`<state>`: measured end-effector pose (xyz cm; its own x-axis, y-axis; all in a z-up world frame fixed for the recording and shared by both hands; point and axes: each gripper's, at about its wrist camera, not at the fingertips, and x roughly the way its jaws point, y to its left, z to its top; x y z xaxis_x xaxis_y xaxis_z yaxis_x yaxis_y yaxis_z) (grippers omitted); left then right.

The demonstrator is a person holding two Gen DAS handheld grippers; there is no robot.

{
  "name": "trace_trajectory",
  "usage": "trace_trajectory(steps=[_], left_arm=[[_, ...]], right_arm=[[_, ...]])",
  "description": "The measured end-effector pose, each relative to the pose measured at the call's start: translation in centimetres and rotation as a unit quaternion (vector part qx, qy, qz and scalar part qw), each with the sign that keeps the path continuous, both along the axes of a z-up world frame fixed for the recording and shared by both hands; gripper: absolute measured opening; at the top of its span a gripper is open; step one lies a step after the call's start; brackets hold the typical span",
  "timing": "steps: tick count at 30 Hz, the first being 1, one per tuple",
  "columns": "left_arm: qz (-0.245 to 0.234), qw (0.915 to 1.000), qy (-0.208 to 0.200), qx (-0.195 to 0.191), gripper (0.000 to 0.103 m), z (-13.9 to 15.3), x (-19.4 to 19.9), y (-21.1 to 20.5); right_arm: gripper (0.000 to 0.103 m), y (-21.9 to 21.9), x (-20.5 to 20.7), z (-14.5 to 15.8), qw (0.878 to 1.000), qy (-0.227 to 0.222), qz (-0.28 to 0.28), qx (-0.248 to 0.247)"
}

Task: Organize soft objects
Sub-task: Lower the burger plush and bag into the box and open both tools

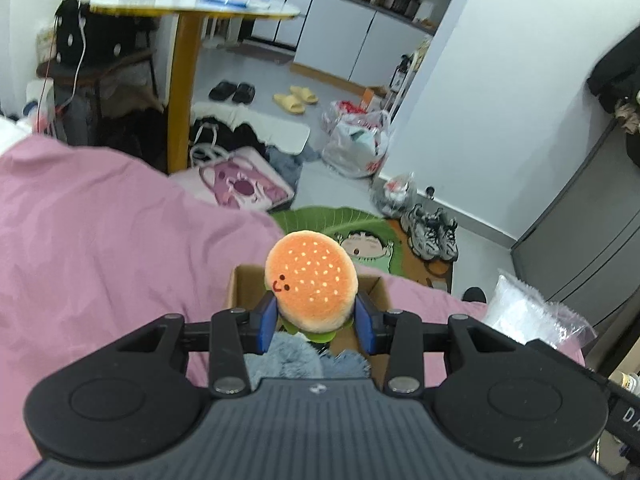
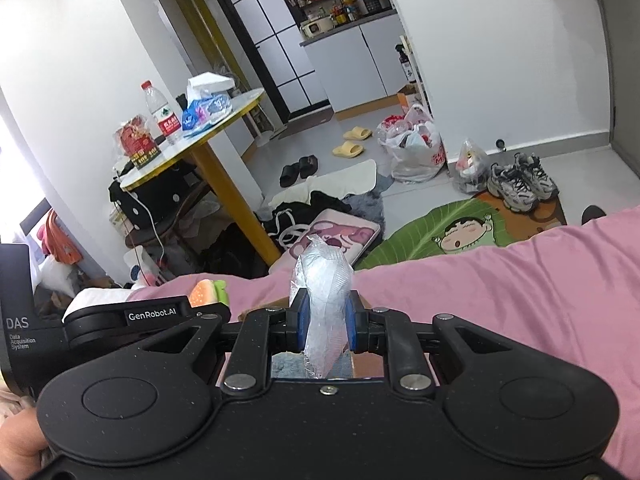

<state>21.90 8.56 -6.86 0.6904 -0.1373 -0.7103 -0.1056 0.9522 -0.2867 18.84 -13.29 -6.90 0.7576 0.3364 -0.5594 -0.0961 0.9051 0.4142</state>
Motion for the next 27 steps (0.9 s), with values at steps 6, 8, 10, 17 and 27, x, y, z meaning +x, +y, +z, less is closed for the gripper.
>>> trace_trajectory(steps=[6,8,10,17,27], left_arm=[[-0.002,0.9996,0.019,-0.019,0.04,-1.7,1.1,1.3],[0.001,0.9992,0.03,-0.027,0.04,-2.6,1.6,1.6],[-0.002,0.9988,0.036,-0.035,0.04,-3.2,1.9,2.0],[0.002,0.9984,0.047,-0.032,0.043,-4.3,2.6,2.5],[0.015,0.9976,0.049,-0.046,0.048,-4.3,2.6,3.2]], right_arm=[[0.019,1.8,1.2,-1.2,1.0,0.016,0.01,-0.009],[0.019,2.2,1.6,-1.5,1.0,0.02,0.012,-0.011],[0.019,2.6,2.0,-1.7,1.0,0.023,0.014,-0.011],[0.019,3.9,3.1,-2.4,0.999,0.03,0.017,-0.022],[0.043,4.7,3.8,-2.0,0.999,0.028,0.014,-0.031]])
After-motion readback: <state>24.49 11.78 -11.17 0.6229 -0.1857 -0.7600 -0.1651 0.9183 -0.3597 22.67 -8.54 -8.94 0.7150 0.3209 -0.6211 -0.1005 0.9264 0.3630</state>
